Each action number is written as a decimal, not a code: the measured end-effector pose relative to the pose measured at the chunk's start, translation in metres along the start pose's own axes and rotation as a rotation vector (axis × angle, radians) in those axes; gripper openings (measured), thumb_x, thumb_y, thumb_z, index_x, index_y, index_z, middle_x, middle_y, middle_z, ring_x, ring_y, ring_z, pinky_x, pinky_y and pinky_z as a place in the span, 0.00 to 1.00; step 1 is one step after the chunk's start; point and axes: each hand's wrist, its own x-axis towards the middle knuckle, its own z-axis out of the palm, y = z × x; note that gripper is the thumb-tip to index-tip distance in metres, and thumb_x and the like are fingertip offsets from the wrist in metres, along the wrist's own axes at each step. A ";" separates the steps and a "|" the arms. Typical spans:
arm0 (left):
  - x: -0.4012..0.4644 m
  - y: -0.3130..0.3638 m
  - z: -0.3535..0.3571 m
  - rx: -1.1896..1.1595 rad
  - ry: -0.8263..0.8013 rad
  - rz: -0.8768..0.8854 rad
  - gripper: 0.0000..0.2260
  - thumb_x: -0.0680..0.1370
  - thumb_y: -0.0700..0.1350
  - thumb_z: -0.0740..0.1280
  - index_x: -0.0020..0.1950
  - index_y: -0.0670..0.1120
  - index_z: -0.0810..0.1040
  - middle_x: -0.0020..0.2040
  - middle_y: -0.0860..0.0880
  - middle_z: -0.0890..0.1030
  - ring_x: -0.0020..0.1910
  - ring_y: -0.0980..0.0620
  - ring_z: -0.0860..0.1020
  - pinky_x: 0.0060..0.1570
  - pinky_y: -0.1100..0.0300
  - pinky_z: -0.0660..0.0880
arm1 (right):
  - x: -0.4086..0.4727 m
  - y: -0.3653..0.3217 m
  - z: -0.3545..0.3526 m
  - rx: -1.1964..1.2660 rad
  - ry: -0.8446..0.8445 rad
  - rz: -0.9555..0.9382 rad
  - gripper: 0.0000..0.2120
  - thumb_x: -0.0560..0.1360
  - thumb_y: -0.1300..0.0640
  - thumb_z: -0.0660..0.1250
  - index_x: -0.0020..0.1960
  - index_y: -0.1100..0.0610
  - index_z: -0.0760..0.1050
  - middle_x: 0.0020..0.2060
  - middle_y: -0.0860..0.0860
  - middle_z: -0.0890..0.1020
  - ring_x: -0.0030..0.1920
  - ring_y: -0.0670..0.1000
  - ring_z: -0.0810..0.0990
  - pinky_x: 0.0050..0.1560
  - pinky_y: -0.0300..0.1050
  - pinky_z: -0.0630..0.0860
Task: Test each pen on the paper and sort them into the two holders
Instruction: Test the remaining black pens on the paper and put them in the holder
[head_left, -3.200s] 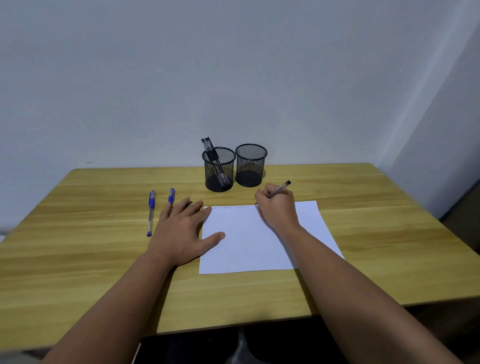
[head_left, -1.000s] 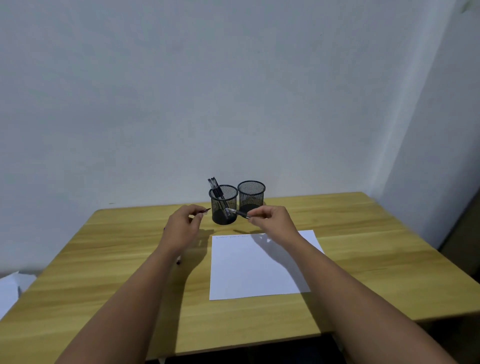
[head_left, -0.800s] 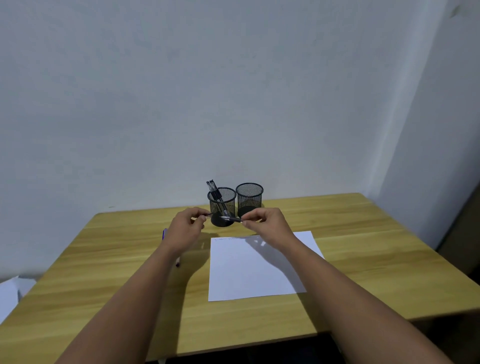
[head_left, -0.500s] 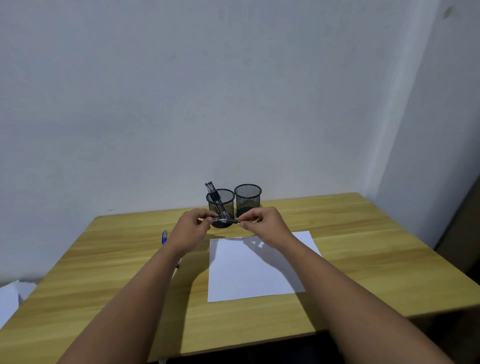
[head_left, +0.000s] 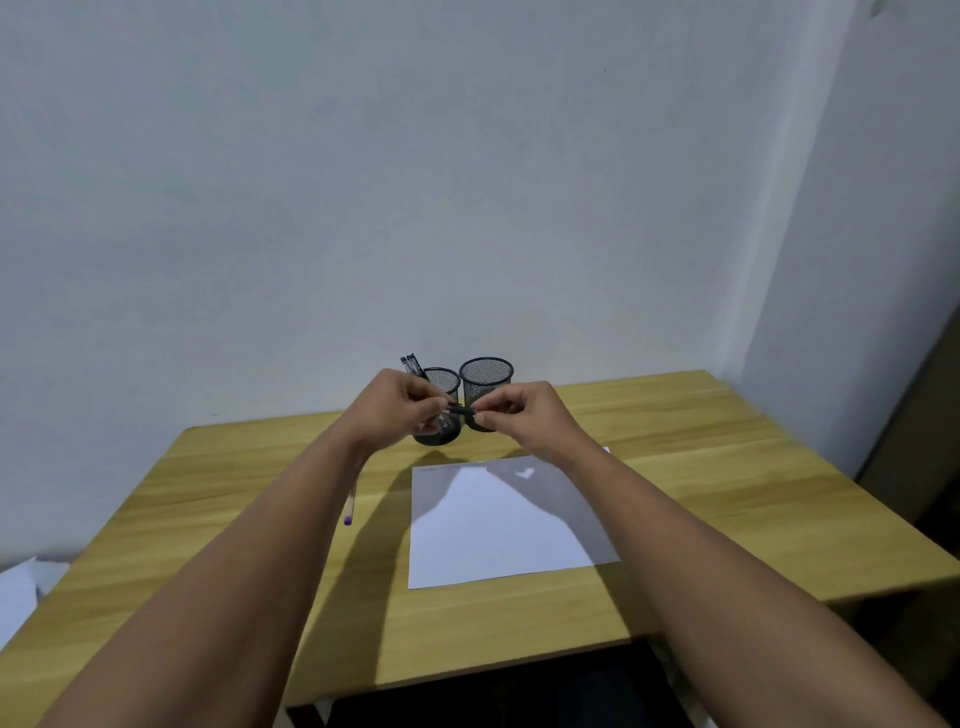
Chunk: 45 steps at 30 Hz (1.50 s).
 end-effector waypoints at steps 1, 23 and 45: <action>0.003 0.009 0.004 0.032 0.002 0.021 0.05 0.79 0.37 0.70 0.52 0.37 0.85 0.35 0.45 0.81 0.36 0.49 0.79 0.40 0.61 0.81 | 0.000 -0.003 -0.007 -0.073 -0.030 -0.020 0.08 0.76 0.67 0.77 0.55 0.64 0.88 0.35 0.47 0.84 0.31 0.35 0.77 0.39 0.29 0.72; 0.015 0.082 0.402 0.634 -0.468 0.535 0.26 0.79 0.60 0.63 0.73 0.47 0.75 0.75 0.43 0.72 0.74 0.41 0.69 0.70 0.44 0.70 | -0.267 0.137 -0.348 -0.358 1.060 0.708 0.06 0.74 0.58 0.73 0.49 0.56 0.87 0.45 0.56 0.89 0.49 0.56 0.87 0.49 0.46 0.81; 0.018 0.052 0.444 0.783 -0.424 0.602 0.35 0.78 0.69 0.44 0.80 0.55 0.63 0.82 0.48 0.61 0.81 0.43 0.57 0.76 0.37 0.53 | -0.360 0.249 -0.326 -0.475 0.702 1.240 0.16 0.80 0.57 0.70 0.64 0.65 0.79 0.65 0.64 0.81 0.65 0.66 0.81 0.60 0.51 0.79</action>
